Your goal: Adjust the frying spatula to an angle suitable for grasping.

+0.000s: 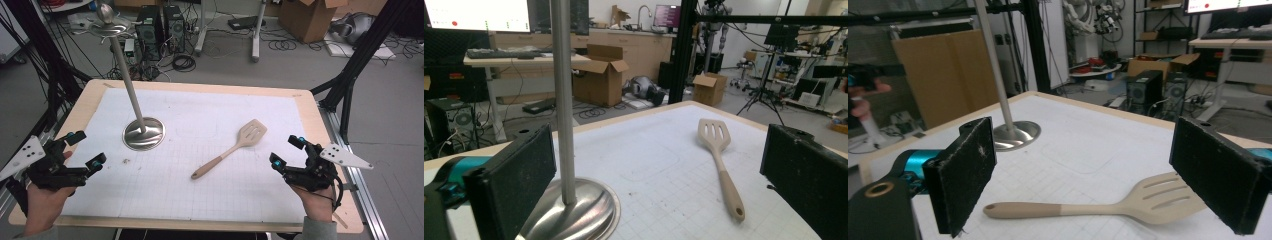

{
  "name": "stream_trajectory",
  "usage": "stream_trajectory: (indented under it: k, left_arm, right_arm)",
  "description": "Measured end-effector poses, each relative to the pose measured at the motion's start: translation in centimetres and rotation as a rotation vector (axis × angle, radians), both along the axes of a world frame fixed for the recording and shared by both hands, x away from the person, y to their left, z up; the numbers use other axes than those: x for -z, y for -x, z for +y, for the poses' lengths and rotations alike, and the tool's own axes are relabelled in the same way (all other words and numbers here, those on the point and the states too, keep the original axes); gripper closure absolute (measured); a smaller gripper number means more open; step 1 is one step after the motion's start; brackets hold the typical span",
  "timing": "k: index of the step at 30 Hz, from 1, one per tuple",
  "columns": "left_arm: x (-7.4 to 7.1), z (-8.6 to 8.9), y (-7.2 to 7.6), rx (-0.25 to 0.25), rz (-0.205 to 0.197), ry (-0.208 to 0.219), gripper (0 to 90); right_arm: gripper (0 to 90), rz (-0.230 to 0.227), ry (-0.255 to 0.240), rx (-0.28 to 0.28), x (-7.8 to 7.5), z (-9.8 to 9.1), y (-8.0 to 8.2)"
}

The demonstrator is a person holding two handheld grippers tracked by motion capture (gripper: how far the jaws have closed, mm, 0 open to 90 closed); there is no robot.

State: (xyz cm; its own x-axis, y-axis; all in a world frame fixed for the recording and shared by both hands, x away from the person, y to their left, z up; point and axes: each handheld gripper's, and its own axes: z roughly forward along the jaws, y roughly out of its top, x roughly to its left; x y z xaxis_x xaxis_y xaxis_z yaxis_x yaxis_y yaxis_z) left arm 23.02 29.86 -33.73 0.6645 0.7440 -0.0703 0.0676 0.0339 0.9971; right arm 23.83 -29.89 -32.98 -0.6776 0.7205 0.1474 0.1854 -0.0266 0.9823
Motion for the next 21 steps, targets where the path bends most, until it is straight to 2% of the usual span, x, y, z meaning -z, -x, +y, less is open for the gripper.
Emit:
stream_trajectory:
  k: [4,6,10,12,19,21]
  left_arm:
    - [0.3,-0.4,-0.2,0.01,0.013,-0.014,1.9]
    - [0.2,-0.5,-0.1,0.012,0.01,-0.011,1.9]
    - [0.1,-0.4,0.0,0.009,0.005,-0.005,1.9]
    - [0.2,-0.4,0.1,0.008,0.008,-0.003,1.9]
    - [0.1,-0.6,0.3,0.013,0.007,-0.01,1.9]
    - [0.2,-0.6,0.2,0.014,0.011,-0.013,1.9]
  right_arm:
    - [10.5,0.016,-0.009,-0.009,0.2,0.0,-0.1]
    - [10.5,0.03,-0.023,-0.031,0.5,0.1,-0.3]
    - [10.5,0.039,-0.036,-0.032,0.7,0.7,-0.5]
    - [10.5,0.038,-0.032,-0.035,0.7,1.1,-0.6]
    - [10.5,0.075,0.004,-0.056,0.7,1.8,-1.4]
    - [10.8,0.091,0.0,-0.064,0.8,2.0,-1.8]
